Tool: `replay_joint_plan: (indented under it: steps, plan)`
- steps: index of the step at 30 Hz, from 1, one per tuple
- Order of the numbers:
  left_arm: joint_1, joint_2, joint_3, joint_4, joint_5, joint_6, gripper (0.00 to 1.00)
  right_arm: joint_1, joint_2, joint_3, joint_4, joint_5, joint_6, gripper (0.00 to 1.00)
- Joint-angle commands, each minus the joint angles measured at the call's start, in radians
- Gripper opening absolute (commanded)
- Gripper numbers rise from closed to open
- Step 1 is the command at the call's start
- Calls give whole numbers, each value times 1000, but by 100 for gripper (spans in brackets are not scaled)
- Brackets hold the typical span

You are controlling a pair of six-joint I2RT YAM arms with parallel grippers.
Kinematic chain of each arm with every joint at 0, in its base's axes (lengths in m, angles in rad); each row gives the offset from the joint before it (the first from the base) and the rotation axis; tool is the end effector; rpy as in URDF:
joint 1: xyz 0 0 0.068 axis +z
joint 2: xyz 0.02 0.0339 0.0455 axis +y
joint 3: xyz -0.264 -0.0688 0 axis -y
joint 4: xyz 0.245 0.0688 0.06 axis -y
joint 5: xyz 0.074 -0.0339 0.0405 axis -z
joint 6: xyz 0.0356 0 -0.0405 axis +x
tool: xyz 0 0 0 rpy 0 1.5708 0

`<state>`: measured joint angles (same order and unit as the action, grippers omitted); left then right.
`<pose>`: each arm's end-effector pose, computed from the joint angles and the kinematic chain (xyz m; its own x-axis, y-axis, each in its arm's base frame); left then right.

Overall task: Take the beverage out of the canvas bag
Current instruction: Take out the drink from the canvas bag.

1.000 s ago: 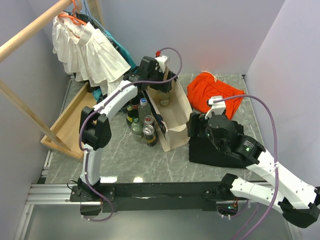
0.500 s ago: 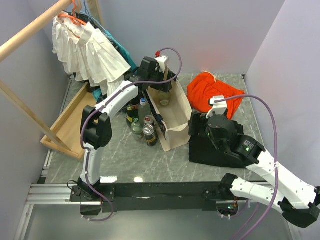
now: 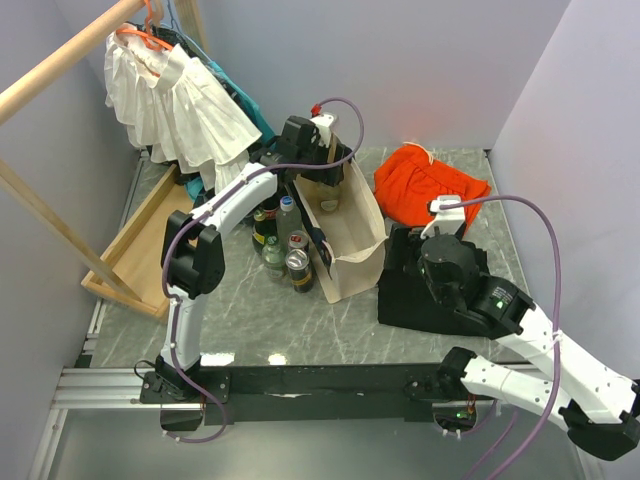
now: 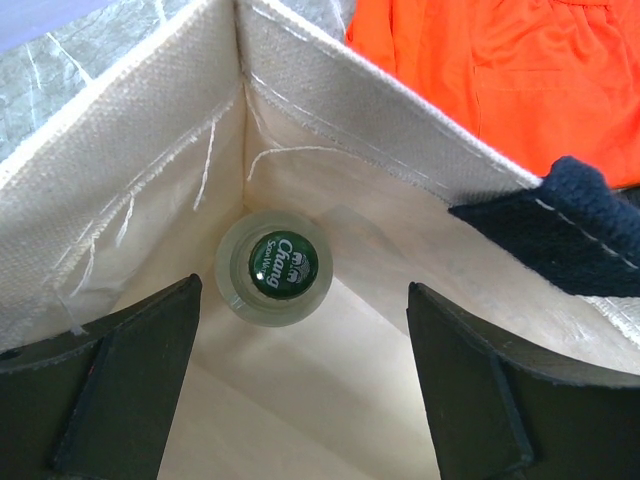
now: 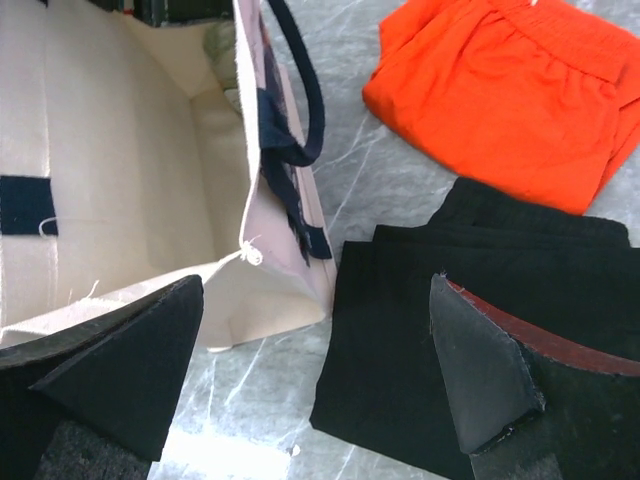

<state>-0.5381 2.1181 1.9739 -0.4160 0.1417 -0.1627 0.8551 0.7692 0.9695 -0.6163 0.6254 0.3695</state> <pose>0.4276 -0.2611 0.3051 -0.5491 0.1410 -0.8238 0.5281 0.8225 -0.2113 0.1158 0.1015 0.3631 -0.3413 0.0537 -0.9384 -0.1471 0.9830 0.1097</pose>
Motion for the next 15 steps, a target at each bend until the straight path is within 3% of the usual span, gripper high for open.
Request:
replay_joint_plan:
  steps: [1, 8, 15]
  plan:
    - [4, -1, 14, 29, -13, -12, 89, 6, 8, 9, 32, 103, 20, 100]
    - [15, -1, 10, 39, 5, -14, 90, 5, 38, 32, -23, 238, 98, 100]
    - [18, 16, 26, 28, -7, -11, 89, 7, 47, 21, -14, 194, 83, 100]
